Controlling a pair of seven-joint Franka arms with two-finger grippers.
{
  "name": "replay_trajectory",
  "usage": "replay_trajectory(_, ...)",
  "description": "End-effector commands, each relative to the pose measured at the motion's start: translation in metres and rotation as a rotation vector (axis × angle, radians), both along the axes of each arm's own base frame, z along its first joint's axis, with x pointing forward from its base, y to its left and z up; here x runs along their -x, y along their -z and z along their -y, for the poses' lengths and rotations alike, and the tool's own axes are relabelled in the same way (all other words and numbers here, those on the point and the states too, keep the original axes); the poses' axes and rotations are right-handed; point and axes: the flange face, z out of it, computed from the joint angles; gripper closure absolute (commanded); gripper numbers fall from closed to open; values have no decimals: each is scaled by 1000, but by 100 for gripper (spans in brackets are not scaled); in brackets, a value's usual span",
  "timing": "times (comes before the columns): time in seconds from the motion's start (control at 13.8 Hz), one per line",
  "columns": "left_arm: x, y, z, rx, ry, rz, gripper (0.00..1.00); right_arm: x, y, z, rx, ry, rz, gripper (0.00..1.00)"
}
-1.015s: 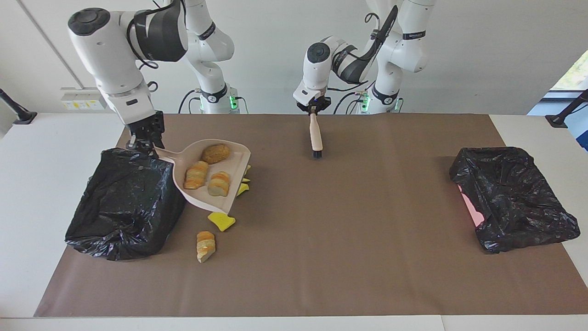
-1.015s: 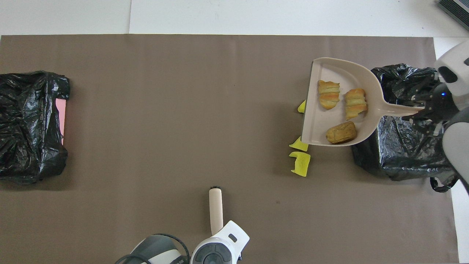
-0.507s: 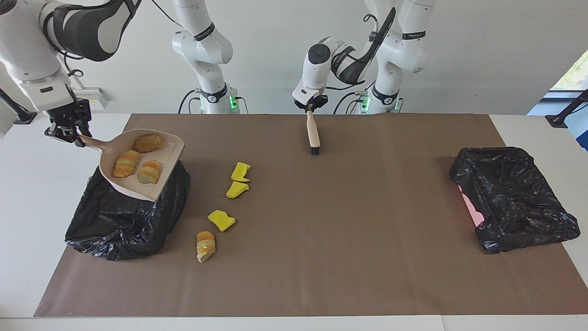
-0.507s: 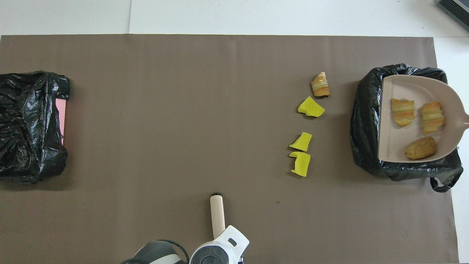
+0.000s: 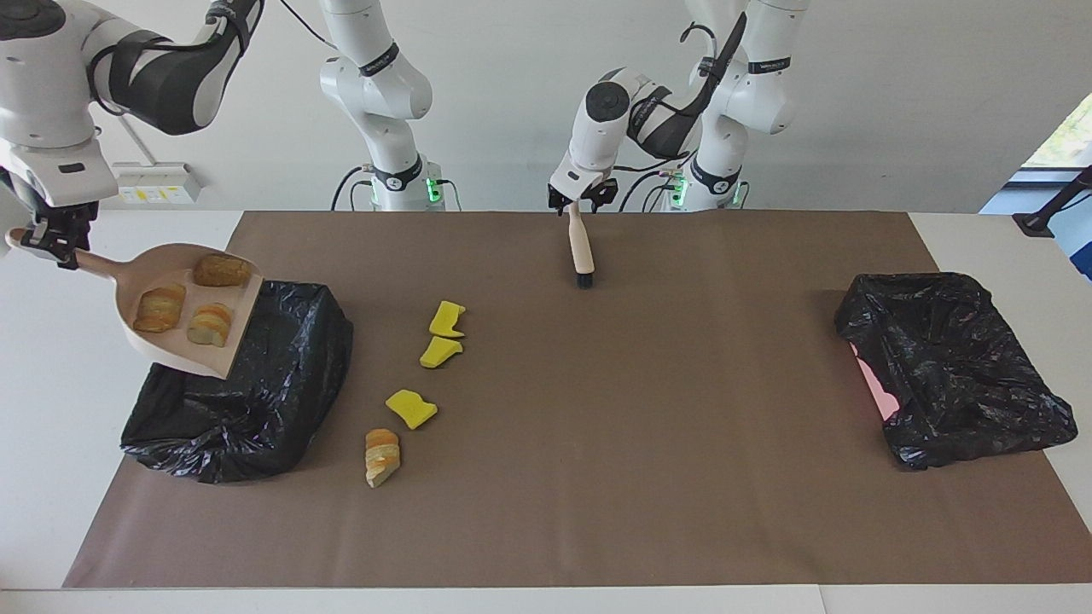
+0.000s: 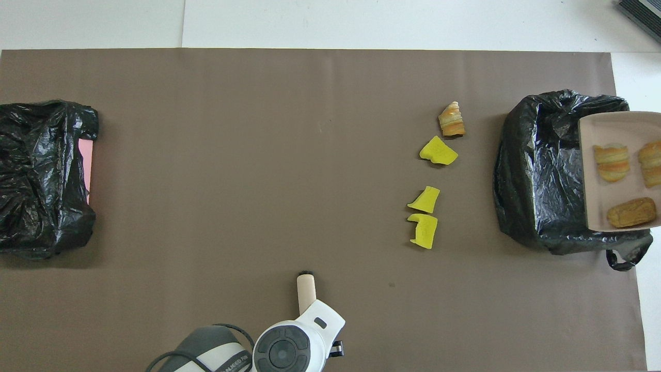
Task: Sweep and dump trash in bin
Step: 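Tip the dustpan into the bag while the left gripper sets down the brush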
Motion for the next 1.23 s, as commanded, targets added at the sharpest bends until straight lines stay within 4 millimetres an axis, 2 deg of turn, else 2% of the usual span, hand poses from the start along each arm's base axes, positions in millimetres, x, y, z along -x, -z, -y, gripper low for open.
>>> replay_trajectory(0.0,-51,-54,-18,-9,64,50,0,-11,13,-21,115,-79,-46,100)
replay_trajectory(0.14,-105,-112,-51,47,121,89,0,-20,25,-33,167,-108,-75,100)
replay_trajectory(0.22,-125,-139,-63,65,160,124,0,-23,23,-42,195,-119,-70,100)
replay_trajectory(0.29,-139,-162,-76,53,207,166,0,-26,22,-50,221,-121,-63,100)
replay_trajectory(0.51,-179,-213,-121,19,270,277,0,-30,25,-51,262,-99,-51,100)
replay_trajectory(0.72,-204,-277,-183,21,315,338,0,-32,12,-56,339,-88,-36,100)
replay_trajectory(0.8,-212,-290,-210,14,303,339,0,-29,8,-59,340,-66,-28,100)
replay_trajectory(0.87,-215,-297,-227,0,296,332,0,-25,0,-61,329,-32,-15,100)
replay_trajectory(0.94,-219,-308,-243,-31,300,350,0,-19,-21,-65,327,10,19,100)
replay_trajectory(1.01,-223,-316,-259,-56,304,354,0,-18,-31,-87,309,34,33,100)
replay_trajectory(1.09,-229,-314,-271,-60,323,328,0,-14,-43,-98,275,89,52,100)
replay_trajectory(1.16,-234,-326,-282,-58,335,336,0,-12,-53,-107,225,160,95,100)
